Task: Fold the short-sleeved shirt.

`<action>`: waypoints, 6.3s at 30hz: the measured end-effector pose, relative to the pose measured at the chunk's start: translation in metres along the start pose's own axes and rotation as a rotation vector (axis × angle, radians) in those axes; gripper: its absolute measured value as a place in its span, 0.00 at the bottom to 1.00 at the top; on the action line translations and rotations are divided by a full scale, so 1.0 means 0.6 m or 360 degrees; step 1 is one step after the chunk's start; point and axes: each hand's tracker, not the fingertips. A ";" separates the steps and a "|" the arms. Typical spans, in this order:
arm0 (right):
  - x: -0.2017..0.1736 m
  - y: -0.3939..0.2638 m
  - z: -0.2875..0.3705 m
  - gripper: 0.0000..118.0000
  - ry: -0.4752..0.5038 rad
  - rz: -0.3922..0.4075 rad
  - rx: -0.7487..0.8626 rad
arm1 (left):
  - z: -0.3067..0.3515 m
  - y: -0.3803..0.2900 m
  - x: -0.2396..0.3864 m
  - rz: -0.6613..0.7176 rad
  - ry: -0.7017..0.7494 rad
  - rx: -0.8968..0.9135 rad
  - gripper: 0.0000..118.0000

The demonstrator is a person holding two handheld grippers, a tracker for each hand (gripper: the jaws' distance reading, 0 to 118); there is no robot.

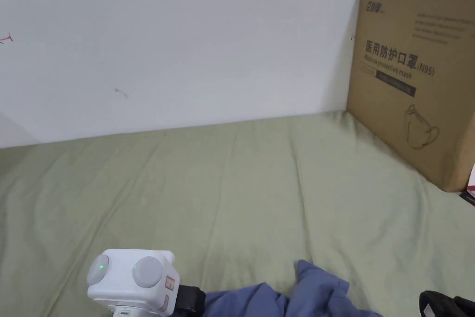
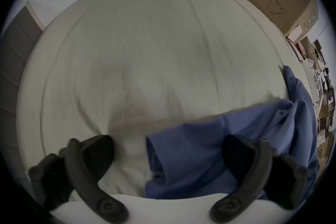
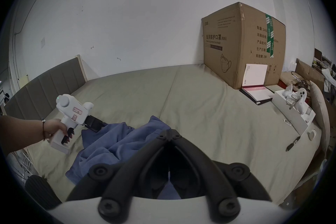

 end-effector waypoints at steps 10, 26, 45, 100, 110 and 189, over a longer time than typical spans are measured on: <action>0.010 0.093 -0.141 0.35 0.0388 -0.0194 -0.0392 | 0.201 -0.142 -0.050 0.0105 -0.0180 0.0672 0.02; -0.027 0.106 -0.312 0.13 0.0337 -0.0011 -0.1059 | 0.289 -0.254 -0.099 0.0443 -0.0263 0.0817 0.02; 0.016 0.512 0.096 0.12 0.0334 -0.0100 -0.0123 | 0.747 -0.120 -0.147 0.0306 -0.0096 0.1395 0.02; 0.062 -0.034 -0.023 0.12 0.0235 -0.0254 -0.1060 | 0.390 -0.370 -0.111 0.0400 -0.0165 0.0375 0.02; 0.058 -0.029 -0.014 1.00 0.0185 -0.0411 -0.0993 | 0.307 -0.372 -0.127 0.0619 -0.0419 0.0340 0.81; 0.052 0.046 -0.332 0.00 -0.0123 0.0010 -0.1048 | 0.316 -0.194 -0.229 0.0171 0.0012 0.0594 0.03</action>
